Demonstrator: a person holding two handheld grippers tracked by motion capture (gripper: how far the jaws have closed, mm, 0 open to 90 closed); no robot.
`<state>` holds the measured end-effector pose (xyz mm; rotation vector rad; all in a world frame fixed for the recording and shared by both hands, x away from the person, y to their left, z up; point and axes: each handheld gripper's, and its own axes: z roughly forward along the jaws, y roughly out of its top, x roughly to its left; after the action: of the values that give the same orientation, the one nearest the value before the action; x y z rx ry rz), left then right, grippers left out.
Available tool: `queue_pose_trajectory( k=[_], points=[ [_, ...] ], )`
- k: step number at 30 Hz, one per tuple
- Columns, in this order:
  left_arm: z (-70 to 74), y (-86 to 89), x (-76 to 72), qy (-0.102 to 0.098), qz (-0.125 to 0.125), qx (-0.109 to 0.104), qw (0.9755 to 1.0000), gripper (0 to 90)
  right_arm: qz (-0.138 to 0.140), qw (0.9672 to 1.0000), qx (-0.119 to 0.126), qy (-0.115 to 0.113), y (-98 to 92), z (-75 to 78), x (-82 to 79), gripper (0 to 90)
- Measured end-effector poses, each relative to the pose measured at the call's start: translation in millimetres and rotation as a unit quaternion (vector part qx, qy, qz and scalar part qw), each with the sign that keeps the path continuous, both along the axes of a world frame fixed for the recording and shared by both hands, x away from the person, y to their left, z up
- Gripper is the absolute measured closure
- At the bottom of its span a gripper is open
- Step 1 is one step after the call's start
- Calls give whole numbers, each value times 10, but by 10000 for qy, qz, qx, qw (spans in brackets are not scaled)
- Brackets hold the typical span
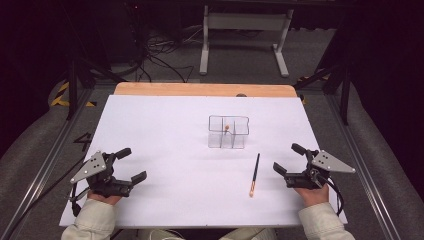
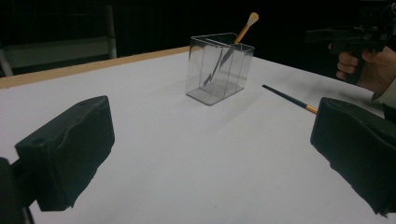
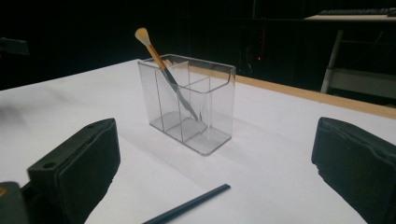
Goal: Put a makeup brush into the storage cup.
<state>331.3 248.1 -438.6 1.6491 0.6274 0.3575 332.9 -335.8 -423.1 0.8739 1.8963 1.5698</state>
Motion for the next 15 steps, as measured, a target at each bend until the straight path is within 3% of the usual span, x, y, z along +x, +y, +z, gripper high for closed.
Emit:
queue_pose_trajectory(
  k=[15],
  points=[
    [-50,6,33,33,-10,3,10000,3,-75,10000,19,-10,-39,-58,-14,16]
  ],
)
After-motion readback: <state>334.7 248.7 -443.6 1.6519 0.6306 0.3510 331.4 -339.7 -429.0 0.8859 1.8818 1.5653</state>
